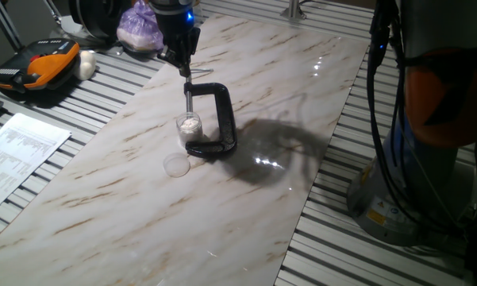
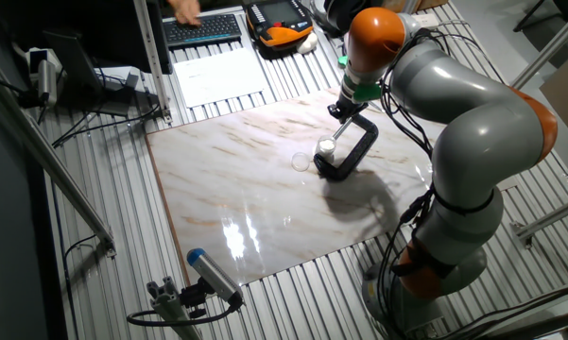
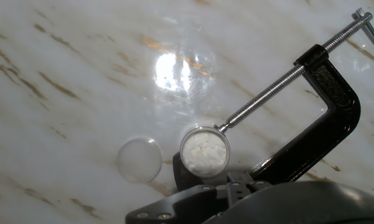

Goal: Unscrew the lid from the jar

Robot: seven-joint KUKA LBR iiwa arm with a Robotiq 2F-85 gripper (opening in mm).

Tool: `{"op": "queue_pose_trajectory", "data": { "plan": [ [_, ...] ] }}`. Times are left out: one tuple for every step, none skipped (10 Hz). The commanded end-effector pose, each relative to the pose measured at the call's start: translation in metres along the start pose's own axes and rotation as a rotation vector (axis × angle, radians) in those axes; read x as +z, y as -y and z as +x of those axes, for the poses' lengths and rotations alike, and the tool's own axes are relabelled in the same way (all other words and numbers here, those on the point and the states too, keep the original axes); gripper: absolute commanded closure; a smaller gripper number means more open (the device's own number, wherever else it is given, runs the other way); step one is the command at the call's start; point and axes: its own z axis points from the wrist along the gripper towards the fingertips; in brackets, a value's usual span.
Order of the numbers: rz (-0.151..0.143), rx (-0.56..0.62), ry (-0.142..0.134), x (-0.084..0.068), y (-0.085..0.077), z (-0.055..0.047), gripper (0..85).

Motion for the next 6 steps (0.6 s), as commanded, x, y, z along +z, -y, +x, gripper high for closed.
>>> {"op": "queue_pose_trajectory", "data": {
  "plan": [
    [0.0, 0.0, 0.0, 0.0002, -0.0002, -0.0002, 85.0],
    [0.002, 0.0, 0.0, 0.0004, -0.0003, -0.0006, 85.0],
    [0.002, 0.0, 0.0, 0.0005, -0.0004, -0.0007, 85.0],
    [0.003, 0.0, 0.0, 0.0005, -0.0003, -0.0007, 85.0],
    [0.003, 0.0, 0.0, 0.0006, -0.0003, -0.0008, 85.0],
    [0.005, -0.002, 0.0, 0.0009, -0.0002, -0.0013, 85.0]
  ]
}}
